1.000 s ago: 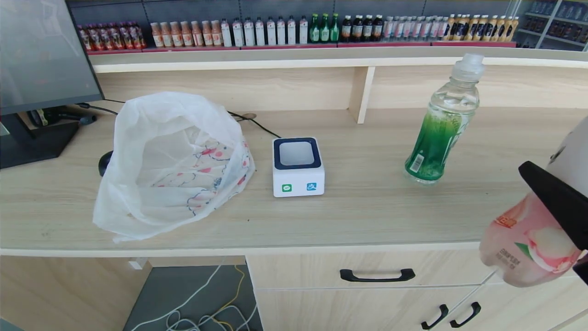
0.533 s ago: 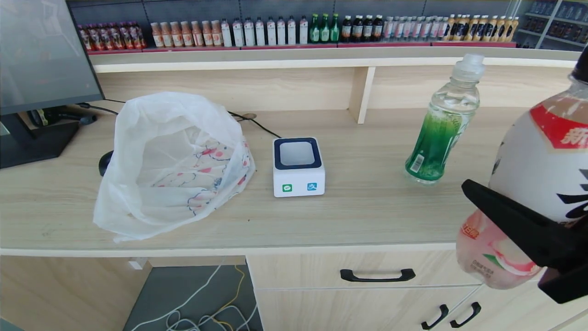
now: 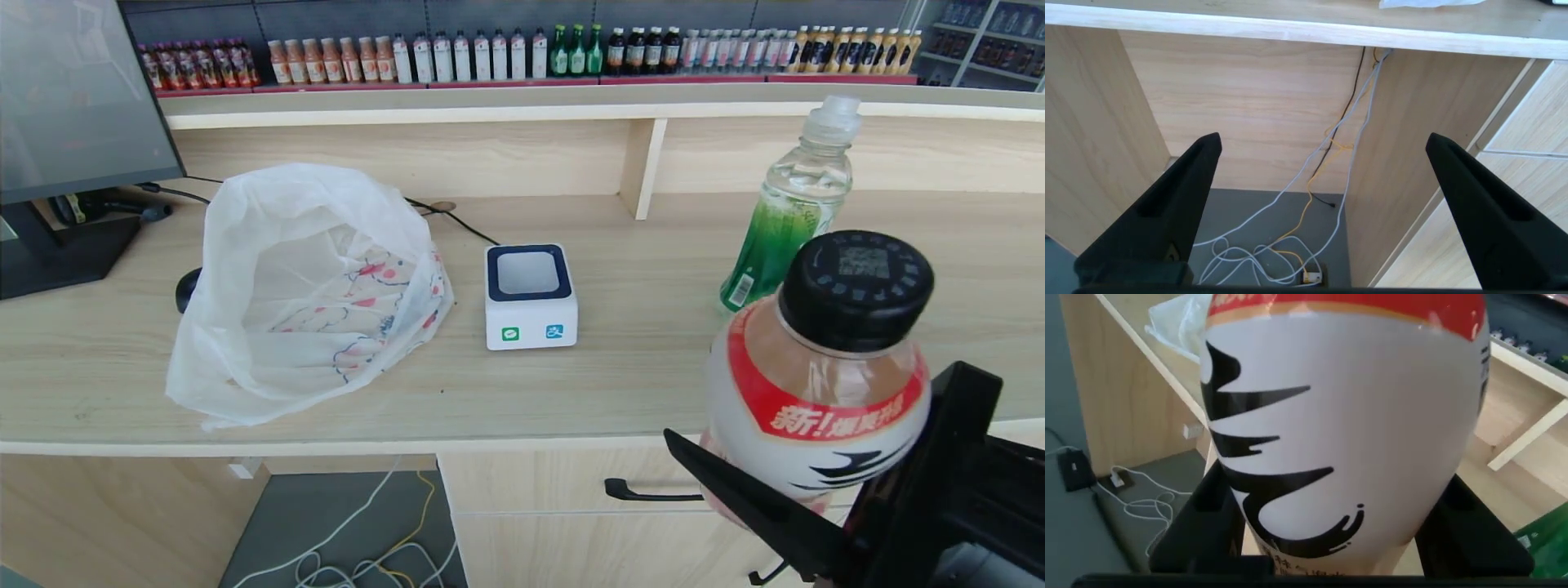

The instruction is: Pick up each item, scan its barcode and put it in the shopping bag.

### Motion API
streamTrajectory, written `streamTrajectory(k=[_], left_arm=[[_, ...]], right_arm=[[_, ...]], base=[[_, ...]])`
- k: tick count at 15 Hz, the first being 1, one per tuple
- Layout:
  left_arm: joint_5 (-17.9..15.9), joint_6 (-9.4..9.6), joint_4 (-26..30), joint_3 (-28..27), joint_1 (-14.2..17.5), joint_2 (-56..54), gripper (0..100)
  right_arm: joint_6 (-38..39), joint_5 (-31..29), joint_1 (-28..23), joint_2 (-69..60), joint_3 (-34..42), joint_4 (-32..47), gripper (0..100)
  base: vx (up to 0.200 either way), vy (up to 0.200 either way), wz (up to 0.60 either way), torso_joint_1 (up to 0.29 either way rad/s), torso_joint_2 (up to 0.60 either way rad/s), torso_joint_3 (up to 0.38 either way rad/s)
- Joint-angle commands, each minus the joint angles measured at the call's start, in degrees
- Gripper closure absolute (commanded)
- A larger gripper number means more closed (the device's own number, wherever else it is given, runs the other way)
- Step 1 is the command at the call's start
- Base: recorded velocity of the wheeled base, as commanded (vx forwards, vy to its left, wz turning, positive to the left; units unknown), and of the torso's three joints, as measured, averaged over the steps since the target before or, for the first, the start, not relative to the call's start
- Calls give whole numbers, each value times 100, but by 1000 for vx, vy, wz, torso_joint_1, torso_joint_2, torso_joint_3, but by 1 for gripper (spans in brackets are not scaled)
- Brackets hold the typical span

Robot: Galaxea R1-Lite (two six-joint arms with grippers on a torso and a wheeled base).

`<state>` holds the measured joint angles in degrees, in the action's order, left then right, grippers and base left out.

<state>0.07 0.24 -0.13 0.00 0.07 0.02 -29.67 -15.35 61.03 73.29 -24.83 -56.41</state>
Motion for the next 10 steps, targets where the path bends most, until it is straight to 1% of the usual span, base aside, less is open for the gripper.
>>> streamTrajectory(k=[1, 2, 4, 8, 9, 10], left_arm=[[1, 2, -4, 0, 1, -2, 0], [1, 2, -4, 0, 1, -2, 0], [1, 2, -4, 0, 1, -2, 0], [1, 2, -4, 0, 1, -2, 0], [1, 2, -4, 0, 1, -2, 0], [1, 2, -4, 0, 1, -2, 0]], right_arm=[[-302, -3, 85, 212, -74, -11, 100], [-417, -3, 85, 230, -74, -11, 100], [-830, -3, 252, 318, -74, -55, 100], [-1375, 14, 278, 353, -4, -231, 100], [-1744, 23, 357, 379, -13, -239, 100], [-1814, 23, 366, 405, -4, -266, 100]], base=[[0, 0, 0, 0, 0, 0], [0, 0, 0, 0, 0, 0], [0, 0, 0, 0, 0, 0], [0, 0, 0, 0, 0, 0], [0, 0, 0, 0, 0, 0], [0, 0, 0, 0, 0, 0]])
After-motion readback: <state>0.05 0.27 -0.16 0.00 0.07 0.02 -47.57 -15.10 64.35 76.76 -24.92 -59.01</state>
